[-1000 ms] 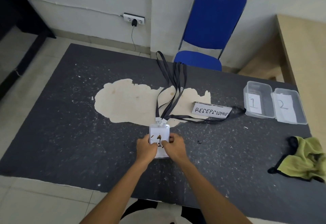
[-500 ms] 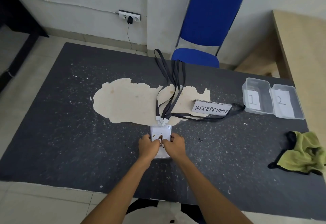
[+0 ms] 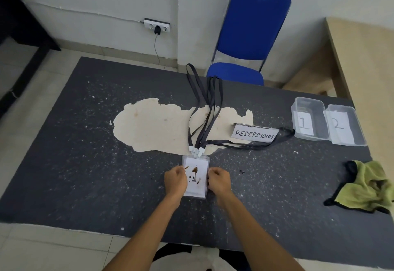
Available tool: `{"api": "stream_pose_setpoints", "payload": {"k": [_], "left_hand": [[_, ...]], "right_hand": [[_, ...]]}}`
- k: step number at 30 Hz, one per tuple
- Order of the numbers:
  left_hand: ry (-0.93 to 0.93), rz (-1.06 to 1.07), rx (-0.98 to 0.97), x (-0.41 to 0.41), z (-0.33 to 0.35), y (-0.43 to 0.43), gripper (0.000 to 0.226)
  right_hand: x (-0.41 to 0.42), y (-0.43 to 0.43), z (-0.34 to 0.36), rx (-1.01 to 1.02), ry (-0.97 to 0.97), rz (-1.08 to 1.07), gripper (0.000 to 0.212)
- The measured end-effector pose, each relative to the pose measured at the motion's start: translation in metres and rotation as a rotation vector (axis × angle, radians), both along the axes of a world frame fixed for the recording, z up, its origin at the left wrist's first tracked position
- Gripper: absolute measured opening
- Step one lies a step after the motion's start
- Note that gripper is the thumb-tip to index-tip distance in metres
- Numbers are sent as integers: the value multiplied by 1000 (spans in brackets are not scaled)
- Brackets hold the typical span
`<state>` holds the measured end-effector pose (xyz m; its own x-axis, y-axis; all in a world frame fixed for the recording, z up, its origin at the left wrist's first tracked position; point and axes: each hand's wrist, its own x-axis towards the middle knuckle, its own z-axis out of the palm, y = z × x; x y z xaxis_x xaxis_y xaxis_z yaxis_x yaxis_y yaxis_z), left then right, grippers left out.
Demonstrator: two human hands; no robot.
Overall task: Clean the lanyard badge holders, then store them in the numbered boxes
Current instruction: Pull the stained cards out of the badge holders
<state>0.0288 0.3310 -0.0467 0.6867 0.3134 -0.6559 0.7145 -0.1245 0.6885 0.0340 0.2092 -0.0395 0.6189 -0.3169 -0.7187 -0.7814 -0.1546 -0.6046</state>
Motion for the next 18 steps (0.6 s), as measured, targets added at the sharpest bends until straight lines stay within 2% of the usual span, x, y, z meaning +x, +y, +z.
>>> {"api": "stream_pose_setpoints", "payload": {"k": [5, 12, 18], "left_hand": [[0, -10, -10, 0, 7, 0, 32], [-85, -27, 18, -3, 14, 0, 30], [-141, -18, 27, -2, 32, 0, 16]], "right_hand": [[0, -7, 1, -5, -20, -47, 18], [0, -13, 9, -36, -104, -4, 13], [-1, -13, 15, 18, -132, -8, 13]]}}
